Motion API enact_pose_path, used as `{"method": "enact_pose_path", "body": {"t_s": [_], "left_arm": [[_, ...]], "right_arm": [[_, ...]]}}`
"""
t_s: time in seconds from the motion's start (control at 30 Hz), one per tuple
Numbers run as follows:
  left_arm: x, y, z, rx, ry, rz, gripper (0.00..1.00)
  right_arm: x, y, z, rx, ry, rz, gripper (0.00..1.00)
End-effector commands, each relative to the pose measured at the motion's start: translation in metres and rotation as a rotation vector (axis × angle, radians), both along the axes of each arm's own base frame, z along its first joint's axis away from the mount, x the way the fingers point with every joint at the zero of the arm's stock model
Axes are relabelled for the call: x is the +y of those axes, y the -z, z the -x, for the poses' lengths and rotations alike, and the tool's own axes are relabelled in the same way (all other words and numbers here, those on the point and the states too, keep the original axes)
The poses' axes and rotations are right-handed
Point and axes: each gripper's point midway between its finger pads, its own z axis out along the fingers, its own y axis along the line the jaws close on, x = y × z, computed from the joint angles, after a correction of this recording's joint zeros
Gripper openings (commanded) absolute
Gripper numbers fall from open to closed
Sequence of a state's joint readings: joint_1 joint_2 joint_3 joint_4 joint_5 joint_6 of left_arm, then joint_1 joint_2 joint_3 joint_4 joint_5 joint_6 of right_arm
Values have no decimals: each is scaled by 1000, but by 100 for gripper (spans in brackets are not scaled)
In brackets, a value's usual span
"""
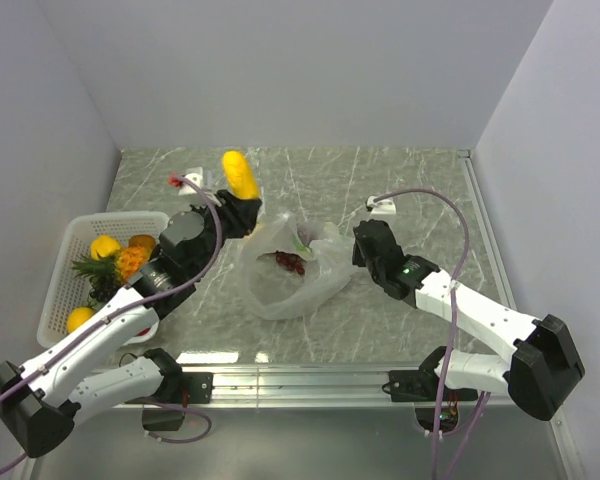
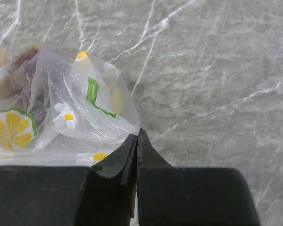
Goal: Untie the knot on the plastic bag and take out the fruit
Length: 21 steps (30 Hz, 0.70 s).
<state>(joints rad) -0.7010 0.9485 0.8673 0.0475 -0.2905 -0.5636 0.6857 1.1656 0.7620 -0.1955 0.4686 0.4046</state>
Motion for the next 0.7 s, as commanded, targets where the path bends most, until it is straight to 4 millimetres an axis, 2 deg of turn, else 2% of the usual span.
{"method": "enact_pose_path", "body": {"t_s": [0.0,0.03,0.07,0.1,0.17,0.2,0.27,0.3,0.37,0.4,0.43,0.5,0.53,0.6,0.63,0.67], "left_arm": [[65,-27,-15,-19,-338,123,0],[85,-21,-15,20,-437,155,1],[121,6,-11,100,-608,75,0],[151,13,-11,127,-718,80,1],[185,29,-2,176,-840,88,1],[213,46,7,228,-929,67,2],[240,64,18,278,-1024,58,4],[264,80,29,322,-1105,48,5],[285,96,40,372,-1176,39,7],[303,109,48,410,-1238,47,8],[309,119,54,444,-1260,41,9],[331,138,68,507,-1352,44,24],[334,145,73,535,-1372,40,42],[338,154,78,559,-1404,37,57],[338,155,79,562,-1403,40,71],[338,154,78,559,-1398,43,75]], "right_arm": [[6,-9,5,-30,-5,-56,0],[6,-9,7,-30,-9,-58,0],[5,-8,7,-30,-9,-58,0],[5,-8,7,-31,-10,-58,0],[5,-7,8,-31,-13,-59,0],[5,-6,8,-28,-15,-56,0],[6,-6,8,-30,-19,-57,0],[6,-6,7,-30,-22,-58,0],[8,-7,8,-31,-29,-60,0],[8,-7,8,-31,-33,-60,0],[9,-9,8,-35,-36,-60,0],[8,-9,7,-35,-37,-51,0],[8,-11,7,-40,-37,-51,0],[8,-16,6,-51,-38,-49,0],[7,-17,6,-52,-37,-48,0],[7,-18,5,-57,-36,-49,0]]}}
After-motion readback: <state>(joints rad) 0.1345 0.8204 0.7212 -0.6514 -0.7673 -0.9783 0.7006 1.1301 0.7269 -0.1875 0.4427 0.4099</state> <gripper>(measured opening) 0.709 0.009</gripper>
